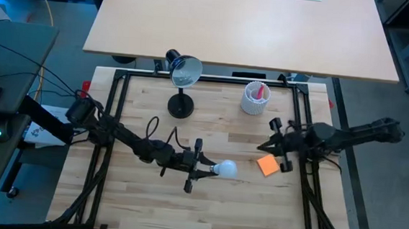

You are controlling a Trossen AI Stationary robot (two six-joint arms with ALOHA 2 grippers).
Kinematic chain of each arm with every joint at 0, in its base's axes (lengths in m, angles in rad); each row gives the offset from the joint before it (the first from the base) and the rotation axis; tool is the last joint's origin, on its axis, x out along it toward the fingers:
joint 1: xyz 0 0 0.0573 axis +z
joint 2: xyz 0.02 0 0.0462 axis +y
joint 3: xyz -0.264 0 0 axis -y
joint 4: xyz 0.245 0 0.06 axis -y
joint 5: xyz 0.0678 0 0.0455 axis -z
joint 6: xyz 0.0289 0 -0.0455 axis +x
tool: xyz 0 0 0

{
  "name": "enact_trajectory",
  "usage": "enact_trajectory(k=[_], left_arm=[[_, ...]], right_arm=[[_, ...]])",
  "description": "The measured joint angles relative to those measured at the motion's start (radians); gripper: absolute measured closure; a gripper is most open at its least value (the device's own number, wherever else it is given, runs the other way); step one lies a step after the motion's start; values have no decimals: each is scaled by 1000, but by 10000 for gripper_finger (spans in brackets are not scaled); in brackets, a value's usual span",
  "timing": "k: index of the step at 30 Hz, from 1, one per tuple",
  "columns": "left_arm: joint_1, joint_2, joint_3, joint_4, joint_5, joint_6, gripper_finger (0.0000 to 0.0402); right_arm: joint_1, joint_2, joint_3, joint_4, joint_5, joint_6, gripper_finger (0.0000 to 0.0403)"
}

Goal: Screw lightbulb
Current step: Insert the white lightbulb into the black lamp

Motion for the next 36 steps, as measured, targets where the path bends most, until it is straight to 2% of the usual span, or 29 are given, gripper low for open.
enact_trajectory(k=[3, 7, 14, 18, 23, 30, 36], left_arm=[[-6, -9, 0, -36, 0, -16, 298], [-17, -11, -1, -44, 0, -37, 298], [-41, -11, -1, -65, 1, -45, 298], [-53, -11, -1, -70, 1, -44, 298], [-54, -11, -1, -87, 1, -53, 298], [-58, -11, -1, -90, 0, -72, 298], [-61, -11, -2, -101, -2, -73, 298]], right_arm=[[28, 93, 145, -162, 59, -103, 372], [64, 193, 325, -331, 112, -166, 303], [155, 354, 564, -558, 116, -257, 161], [207, 454, 676, -661, 118, -241, 106], [269, 569, 800, -777, 125, -246, 92], [337, 672, 864, -781, 381, -384, 92], [363, 725, 863, -787, 411, -512, 92]])
